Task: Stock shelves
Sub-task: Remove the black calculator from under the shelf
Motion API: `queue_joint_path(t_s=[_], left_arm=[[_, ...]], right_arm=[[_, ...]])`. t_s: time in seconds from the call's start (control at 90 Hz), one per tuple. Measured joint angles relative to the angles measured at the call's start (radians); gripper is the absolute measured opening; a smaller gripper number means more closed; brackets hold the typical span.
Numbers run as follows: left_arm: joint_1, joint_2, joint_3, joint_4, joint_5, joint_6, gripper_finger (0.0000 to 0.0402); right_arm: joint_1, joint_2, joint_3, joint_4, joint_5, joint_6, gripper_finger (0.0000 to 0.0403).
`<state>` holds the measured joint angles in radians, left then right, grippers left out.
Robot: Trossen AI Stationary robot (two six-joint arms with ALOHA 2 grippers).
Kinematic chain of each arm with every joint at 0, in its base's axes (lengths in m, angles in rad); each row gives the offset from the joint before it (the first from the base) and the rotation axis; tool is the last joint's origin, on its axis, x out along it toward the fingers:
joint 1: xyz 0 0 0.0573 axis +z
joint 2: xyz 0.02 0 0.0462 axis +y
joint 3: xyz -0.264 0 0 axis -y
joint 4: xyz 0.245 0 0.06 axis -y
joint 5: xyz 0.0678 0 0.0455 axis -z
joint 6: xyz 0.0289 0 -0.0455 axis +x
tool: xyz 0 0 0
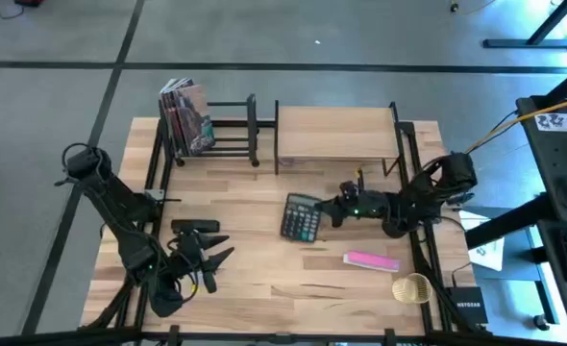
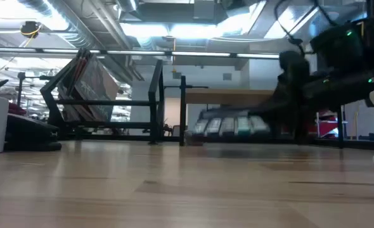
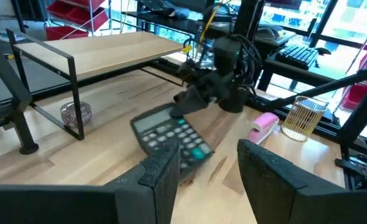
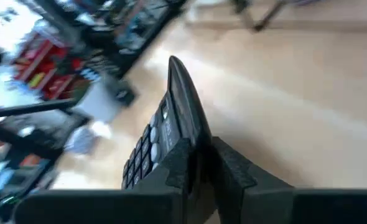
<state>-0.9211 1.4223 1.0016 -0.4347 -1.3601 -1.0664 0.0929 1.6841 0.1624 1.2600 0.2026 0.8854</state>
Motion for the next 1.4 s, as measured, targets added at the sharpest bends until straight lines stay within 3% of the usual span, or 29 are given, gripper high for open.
queue_joint_path(t_s=[0.256,0.511,0.644,0.844,1.2,1.4], left_arm=[[0.000,0.000,0.000,-0.001,-0.004,0.002,0.0143],[0.000,0.000,0.000,0.000,-0.004,0.000,0.0143],[0.000,0.000,0.000,0.000,-0.004,0.000,0.0143],[0.000,0.000,0.000,-0.003,-0.002,0.000,0.0143],[0.000,0.000,0.000,-0.003,-0.003,0.003,0.0143],[0.000,0.000,0.000,-0.003,-0.004,0.000,0.0143]], right_arm=[[0.135,-0.030,0.115,-0.022,-0.048,-0.005,0.0023],[0.223,-0.031,0.304,-0.372,-0.173,-0.004,0.0023],[0.263,-0.031,0.320,-0.509,-0.177,0.038,0.0023],[0.355,-0.031,0.301,-0.562,-0.167,0.114,0.0024],[0.510,-0.223,0.302,-0.905,0.114,0.235,0.0026],[0.560,-0.342,0.302,-1.085,0.149,0.236,0.0041]])
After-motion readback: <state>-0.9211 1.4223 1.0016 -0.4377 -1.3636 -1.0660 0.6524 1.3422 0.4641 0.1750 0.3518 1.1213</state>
